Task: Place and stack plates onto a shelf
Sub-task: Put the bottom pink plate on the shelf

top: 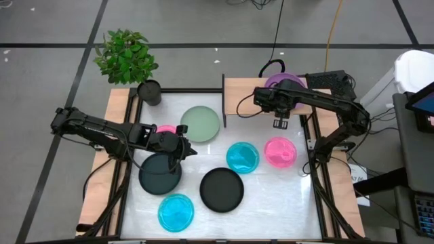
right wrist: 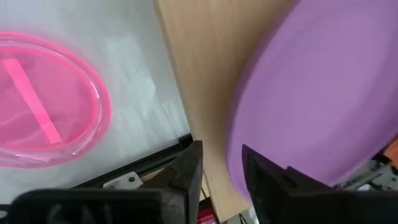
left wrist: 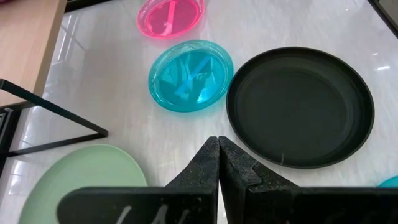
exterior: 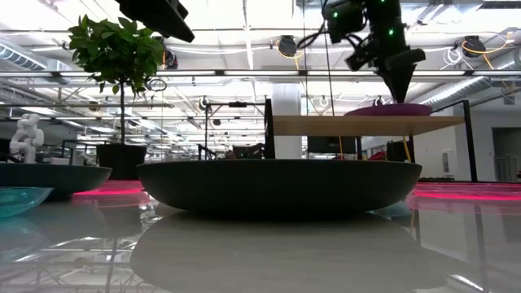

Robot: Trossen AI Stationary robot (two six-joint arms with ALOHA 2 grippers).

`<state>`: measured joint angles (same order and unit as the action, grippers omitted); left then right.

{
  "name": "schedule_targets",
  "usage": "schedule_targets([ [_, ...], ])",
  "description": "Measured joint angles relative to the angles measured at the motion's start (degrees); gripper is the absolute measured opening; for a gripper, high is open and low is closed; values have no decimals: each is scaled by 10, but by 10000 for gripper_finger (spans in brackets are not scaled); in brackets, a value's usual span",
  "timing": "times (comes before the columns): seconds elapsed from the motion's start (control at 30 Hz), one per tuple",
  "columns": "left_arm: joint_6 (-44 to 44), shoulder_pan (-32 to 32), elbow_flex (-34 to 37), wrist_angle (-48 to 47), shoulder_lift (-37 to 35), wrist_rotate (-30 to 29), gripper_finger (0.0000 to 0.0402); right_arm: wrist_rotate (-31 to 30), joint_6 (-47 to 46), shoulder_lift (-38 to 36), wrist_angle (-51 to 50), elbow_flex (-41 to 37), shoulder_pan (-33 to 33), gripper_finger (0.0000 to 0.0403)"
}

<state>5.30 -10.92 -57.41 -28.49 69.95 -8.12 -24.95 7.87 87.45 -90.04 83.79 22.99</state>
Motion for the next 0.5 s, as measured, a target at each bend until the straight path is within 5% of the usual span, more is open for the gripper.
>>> schedule_targets([
  [0.27,0,0,0,0,0,0,4,-3,-93,-68,16,0,-63,100],
  [0.5,-1,0,0,0,0,0,4,71,-268,-103,62,0,-162,100],
])
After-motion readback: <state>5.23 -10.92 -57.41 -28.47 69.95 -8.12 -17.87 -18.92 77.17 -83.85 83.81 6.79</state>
